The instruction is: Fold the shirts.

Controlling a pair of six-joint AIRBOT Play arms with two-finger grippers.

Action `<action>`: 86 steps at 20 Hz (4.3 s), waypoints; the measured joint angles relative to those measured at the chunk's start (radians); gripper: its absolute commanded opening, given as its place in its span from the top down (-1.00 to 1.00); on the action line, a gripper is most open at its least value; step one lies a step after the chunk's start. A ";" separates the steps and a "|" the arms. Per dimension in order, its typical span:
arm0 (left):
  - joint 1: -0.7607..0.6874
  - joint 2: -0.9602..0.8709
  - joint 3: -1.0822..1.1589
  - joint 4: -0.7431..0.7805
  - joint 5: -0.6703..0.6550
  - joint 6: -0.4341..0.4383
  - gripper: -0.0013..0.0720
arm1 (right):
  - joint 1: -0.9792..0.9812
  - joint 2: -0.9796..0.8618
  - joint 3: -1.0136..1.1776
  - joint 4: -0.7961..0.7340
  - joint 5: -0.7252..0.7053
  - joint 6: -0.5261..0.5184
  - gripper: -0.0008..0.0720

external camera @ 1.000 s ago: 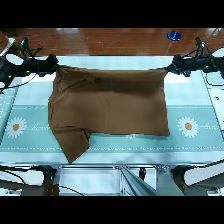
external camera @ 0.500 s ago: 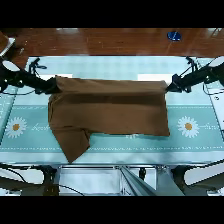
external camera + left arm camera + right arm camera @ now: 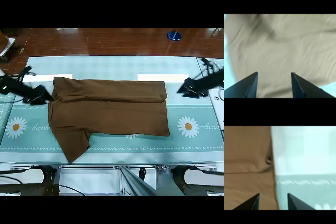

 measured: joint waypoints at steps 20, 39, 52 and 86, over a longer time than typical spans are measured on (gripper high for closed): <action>0.109 0.281 -0.752 -0.196 0.236 0.129 0.92 | -0.203 0.602 -0.810 0.206 -0.322 0.011 -0.14; 0.051 0.280 -0.663 -0.218 0.315 0.150 0.92 | 0.040 0.378 -0.804 0.354 -0.365 -0.043 0.90; -0.143 -0.106 0.085 -0.351 0.362 0.045 0.92 | 0.097 -0.069 -0.140 0.399 -0.307 -0.063 0.90; -0.295 0.005 0.019 -0.433 0.337 0.154 0.92 | 0.110 -0.188 0.005 0.314 -0.133 -0.079 0.90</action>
